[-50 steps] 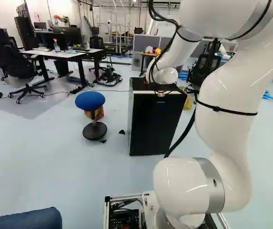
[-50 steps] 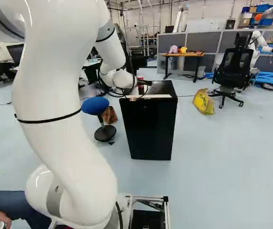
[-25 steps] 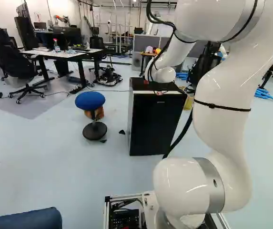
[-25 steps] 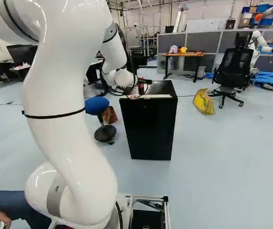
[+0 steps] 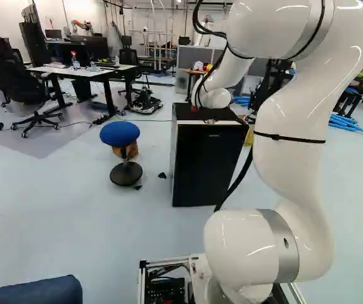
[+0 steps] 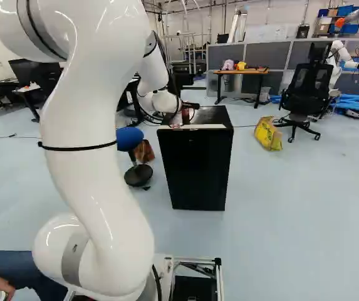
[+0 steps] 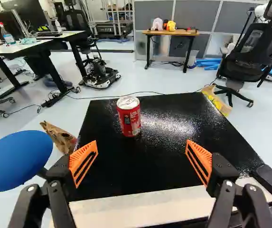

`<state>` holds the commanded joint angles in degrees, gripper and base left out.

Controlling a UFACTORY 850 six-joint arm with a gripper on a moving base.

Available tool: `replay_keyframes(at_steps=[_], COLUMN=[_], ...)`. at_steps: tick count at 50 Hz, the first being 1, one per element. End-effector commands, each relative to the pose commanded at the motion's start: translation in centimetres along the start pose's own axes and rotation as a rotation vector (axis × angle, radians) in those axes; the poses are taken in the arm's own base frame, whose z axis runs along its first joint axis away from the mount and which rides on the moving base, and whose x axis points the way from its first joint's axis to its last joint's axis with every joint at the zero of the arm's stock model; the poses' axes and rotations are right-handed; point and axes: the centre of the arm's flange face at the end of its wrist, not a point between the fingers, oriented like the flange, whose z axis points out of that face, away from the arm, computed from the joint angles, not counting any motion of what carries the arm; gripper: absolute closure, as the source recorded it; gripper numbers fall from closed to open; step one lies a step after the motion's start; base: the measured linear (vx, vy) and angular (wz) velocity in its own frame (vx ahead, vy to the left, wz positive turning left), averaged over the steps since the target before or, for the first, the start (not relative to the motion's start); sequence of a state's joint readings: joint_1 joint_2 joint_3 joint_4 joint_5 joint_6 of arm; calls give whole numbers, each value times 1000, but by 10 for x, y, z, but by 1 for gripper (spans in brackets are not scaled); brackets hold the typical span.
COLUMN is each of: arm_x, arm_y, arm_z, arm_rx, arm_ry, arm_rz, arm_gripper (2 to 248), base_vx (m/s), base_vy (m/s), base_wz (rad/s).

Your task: Grab a drink from the fridge

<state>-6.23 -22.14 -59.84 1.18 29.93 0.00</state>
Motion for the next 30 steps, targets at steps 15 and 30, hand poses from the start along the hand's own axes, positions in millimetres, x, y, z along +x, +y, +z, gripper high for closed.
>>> replay_keyframes(at_steps=[15, 30], arm_x=[1, -9], arm_y=[-2, -3], arm_z=[18, 41], arm_rx=[2, 4], arm_ry=[3, -13], arm_rz=[-1, -2], arm_gripper=[3, 3], base_vx=[0, 0], base_vy=[0, 0], base_wz=[0, 0])
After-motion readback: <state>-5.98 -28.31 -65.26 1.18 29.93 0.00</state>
